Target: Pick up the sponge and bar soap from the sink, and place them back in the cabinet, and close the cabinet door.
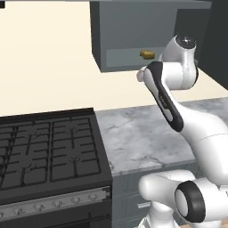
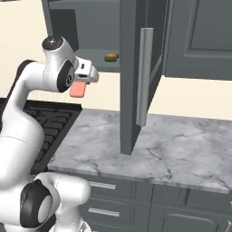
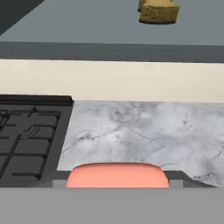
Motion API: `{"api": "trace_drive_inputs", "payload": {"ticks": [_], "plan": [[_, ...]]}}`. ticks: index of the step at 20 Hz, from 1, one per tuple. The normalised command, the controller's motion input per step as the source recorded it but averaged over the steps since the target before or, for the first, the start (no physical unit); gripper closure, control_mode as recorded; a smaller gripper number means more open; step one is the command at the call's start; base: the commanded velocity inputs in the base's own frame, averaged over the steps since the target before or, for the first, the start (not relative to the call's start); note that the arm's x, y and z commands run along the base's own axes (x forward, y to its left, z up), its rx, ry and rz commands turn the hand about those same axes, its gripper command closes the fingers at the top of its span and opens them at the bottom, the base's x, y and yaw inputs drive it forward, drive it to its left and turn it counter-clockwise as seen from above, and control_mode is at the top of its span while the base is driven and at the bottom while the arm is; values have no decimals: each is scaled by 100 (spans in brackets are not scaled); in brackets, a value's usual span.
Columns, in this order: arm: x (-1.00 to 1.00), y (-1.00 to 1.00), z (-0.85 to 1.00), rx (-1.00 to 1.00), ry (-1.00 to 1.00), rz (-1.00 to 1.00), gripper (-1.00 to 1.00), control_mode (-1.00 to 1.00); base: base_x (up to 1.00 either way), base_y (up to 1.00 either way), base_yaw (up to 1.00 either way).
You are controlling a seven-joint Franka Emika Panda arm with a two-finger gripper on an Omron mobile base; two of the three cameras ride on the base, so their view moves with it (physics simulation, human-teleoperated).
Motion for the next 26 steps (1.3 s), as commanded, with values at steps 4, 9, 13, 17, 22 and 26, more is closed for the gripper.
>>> {"api": "trace_drive_inputs", "payload": {"ticks": [4,9,13,17,22,26], "plan": [[2,-2,9,-1,-35,0,100,-100,0,0,0],[31,-3,11,0,-25,0,100,-100,0,0,0],[45,-3,17,0,-11,0,100,-100,0,0,0],[33,-3,38,0,0,0,100,-100,0,0,0],[28,-4,45,0,0,0,100,-100,0,0,0],[15,0,43,0,0,0,100,-100,0,0,0]]}}
